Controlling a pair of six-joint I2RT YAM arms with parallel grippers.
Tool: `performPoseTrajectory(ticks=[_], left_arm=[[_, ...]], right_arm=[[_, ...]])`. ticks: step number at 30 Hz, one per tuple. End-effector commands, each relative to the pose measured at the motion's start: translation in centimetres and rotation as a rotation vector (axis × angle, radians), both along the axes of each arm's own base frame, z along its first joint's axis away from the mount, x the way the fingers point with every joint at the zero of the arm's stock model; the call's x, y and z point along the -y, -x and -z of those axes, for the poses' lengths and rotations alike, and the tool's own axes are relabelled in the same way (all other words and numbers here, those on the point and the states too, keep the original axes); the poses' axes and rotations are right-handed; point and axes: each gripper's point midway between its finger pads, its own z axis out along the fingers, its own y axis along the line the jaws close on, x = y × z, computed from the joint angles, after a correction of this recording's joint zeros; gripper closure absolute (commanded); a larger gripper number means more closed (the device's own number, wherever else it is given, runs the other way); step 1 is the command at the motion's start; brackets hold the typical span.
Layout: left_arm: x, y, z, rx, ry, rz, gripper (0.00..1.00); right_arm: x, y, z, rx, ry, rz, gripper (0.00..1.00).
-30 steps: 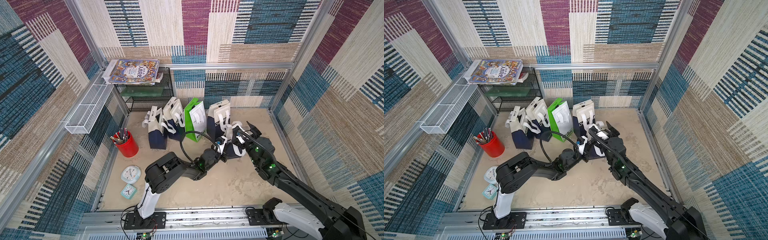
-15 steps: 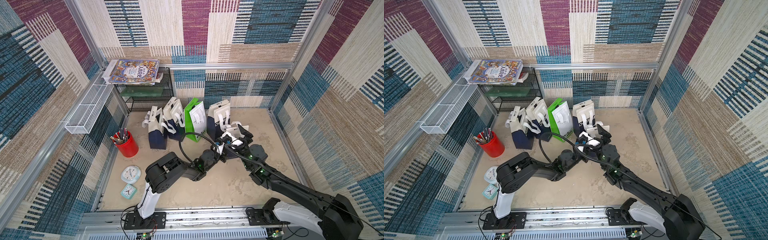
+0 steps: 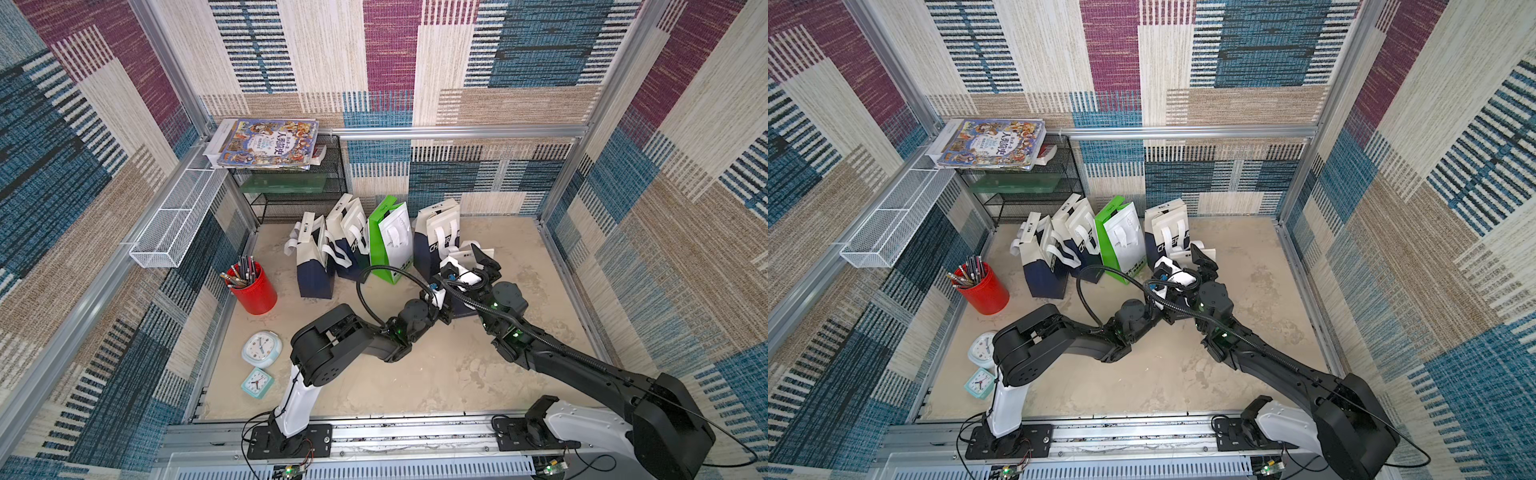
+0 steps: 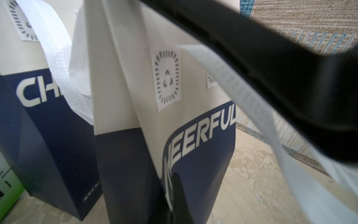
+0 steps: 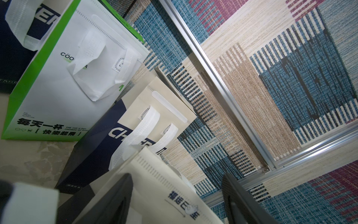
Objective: Open the takeout bag
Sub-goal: Open the takeout bag at the center of the board.
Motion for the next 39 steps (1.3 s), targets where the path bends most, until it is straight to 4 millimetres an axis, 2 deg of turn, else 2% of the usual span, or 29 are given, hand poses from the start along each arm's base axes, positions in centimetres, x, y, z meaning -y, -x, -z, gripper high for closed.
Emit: performPoseTrajectory(ticks=[1, 14, 25, 34, 39], left_arm=[[0.1, 0.2, 0.6, 0.004, -0.037, 0.009, 1.00], [0.3, 0.0, 1.2, 0.008, -0.052, 0.012, 1.00], [0.5, 0.1, 2.0, 0.008, -0.070, 0.023, 1.00], [0.8, 0.1, 2.9, 0.009, -0.090, 0.028, 1.00], [0.8, -0.1, 3.0, 0.016, -0.098, 0.027, 1.00]], right_arm=[[0.4, -0.3, -0.2, 0.004, 0.000, 0.029, 0.27], [0.3, 0.4, 1.7, -0.037, 0.035, -0.027, 0.21], [-0.2, -0.5, 0.5, -0.001, 0.042, -0.026, 0.22], [-0.9, -1.3, -1.2, 0.022, 0.055, -0.037, 0.25], [-1.7, -1.3, -1.2, 0.003, 0.066, -0.075, 0.26]])
